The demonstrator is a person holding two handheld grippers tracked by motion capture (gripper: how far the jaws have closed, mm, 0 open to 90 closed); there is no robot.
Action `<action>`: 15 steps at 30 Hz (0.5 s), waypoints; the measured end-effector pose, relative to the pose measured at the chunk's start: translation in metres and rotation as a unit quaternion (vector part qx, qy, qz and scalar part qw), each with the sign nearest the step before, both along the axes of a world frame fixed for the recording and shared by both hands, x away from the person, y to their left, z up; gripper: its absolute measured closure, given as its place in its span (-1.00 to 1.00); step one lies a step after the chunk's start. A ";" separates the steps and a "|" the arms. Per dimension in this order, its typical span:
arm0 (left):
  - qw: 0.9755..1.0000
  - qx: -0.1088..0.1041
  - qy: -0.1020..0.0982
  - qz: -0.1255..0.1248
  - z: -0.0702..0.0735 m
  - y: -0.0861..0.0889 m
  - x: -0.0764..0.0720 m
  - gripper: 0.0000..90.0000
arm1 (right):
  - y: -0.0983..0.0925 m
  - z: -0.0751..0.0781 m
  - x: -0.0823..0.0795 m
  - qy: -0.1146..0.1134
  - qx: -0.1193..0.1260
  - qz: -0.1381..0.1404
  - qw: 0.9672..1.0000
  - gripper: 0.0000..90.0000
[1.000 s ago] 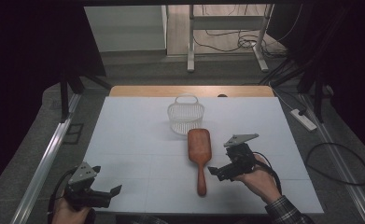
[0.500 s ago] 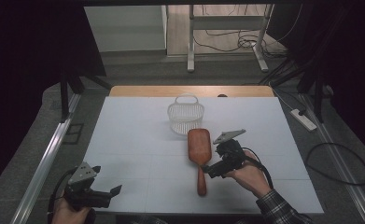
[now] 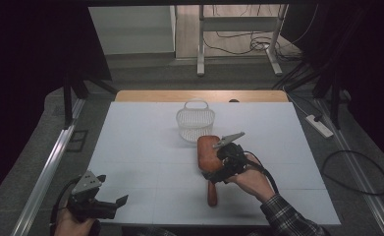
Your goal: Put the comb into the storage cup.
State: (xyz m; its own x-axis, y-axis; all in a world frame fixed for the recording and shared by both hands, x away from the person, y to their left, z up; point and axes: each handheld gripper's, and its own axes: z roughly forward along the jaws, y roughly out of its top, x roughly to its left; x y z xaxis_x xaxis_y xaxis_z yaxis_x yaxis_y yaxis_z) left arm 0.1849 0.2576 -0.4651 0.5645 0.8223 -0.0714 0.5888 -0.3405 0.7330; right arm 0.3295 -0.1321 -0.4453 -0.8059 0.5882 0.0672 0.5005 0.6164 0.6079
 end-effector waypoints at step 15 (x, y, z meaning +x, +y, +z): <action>1.000 0.000 0.000 -0.001 0.000 0.000 0.000 -1.00 | 0.023 -0.003 0.009 0.017 -0.024 0.007 1.000 -1.00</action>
